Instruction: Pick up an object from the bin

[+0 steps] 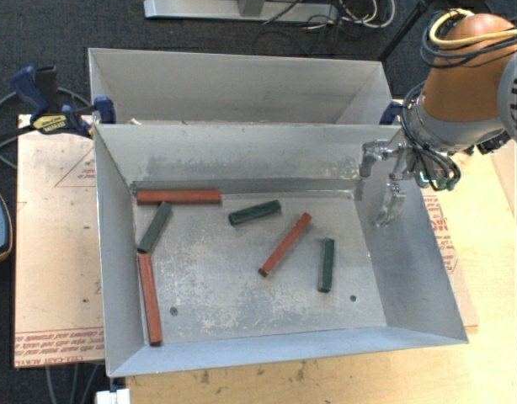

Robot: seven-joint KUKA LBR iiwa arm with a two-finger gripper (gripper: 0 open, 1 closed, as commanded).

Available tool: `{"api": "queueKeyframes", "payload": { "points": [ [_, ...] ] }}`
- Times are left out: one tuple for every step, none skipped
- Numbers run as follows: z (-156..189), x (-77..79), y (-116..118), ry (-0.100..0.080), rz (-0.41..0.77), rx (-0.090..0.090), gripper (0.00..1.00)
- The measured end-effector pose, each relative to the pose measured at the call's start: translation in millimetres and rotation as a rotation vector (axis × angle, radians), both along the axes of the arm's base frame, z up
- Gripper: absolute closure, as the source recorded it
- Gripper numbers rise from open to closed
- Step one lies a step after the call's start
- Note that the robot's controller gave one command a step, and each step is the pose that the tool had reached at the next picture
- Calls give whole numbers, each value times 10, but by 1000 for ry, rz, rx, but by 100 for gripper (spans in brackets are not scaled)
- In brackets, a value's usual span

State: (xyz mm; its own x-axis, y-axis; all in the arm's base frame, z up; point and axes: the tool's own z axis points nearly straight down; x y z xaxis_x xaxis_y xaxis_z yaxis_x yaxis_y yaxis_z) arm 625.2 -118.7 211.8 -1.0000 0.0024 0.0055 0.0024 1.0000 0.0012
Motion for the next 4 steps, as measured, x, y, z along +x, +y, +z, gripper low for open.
{"api": "queueKeyframes", "payload": {
  "points": [
    [-1317, -513, 489, 0, 233, 3, 0],
    [-1220, -302, 850, -11, 604, 2, 0],
    [-1222, -306, 844, -9, 604, 1, 100],
    [-1221, -305, 844, -10, 604, 1, 0]
  ]
}}
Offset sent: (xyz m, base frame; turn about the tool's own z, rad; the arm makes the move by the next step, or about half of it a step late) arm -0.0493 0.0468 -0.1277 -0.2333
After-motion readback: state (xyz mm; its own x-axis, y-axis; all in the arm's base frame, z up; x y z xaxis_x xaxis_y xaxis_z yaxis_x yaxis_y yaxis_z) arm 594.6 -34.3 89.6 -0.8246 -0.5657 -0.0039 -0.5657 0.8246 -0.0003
